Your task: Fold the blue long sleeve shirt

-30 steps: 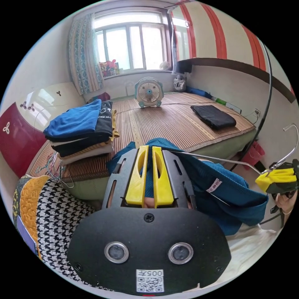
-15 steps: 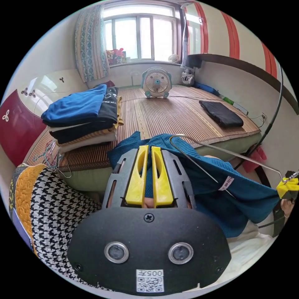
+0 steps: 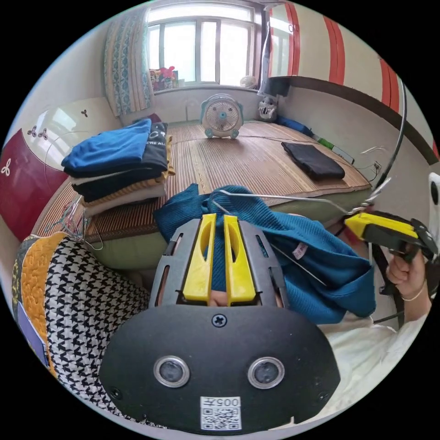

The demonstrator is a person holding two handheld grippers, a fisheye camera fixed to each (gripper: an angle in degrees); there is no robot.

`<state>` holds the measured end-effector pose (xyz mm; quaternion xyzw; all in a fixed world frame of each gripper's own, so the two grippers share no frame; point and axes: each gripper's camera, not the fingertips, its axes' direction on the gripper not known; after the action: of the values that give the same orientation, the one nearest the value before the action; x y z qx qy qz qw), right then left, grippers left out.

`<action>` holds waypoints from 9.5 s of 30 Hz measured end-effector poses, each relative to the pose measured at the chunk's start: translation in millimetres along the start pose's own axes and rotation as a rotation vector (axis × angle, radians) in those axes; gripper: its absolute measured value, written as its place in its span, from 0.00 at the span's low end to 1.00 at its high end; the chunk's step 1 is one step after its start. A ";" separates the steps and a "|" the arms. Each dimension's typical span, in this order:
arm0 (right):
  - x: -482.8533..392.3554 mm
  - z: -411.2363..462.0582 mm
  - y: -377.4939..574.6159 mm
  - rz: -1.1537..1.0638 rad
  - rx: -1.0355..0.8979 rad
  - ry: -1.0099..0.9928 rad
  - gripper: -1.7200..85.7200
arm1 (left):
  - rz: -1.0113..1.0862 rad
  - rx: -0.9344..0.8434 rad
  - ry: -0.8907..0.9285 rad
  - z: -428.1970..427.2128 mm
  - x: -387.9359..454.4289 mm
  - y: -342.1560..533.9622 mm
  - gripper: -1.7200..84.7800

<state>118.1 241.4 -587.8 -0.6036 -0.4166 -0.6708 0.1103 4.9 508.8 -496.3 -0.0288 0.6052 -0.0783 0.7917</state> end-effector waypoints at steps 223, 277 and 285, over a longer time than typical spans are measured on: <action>-162.6 -312.8 357.8 -0.104 1.148 1.027 0.00 | -0.082 1.196 -0.019 -548.2 46.8 57.4 0.02; 481.9 191.4 -413.3 0.356 -0.125 0.470 0.08 | -0.322 0.132 -0.099 246.7 -116.5 -336.3 0.10; 376.7 25.1 -316.6 0.015 -0.047 0.548 0.11 | -0.307 0.163 0.090 309.8 -38.5 -338.2 0.09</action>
<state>-163.0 591.4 -384.8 -0.4050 -0.3509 -0.8178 0.2098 263.3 166.3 -329.8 -0.0531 0.6201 -0.2483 0.7423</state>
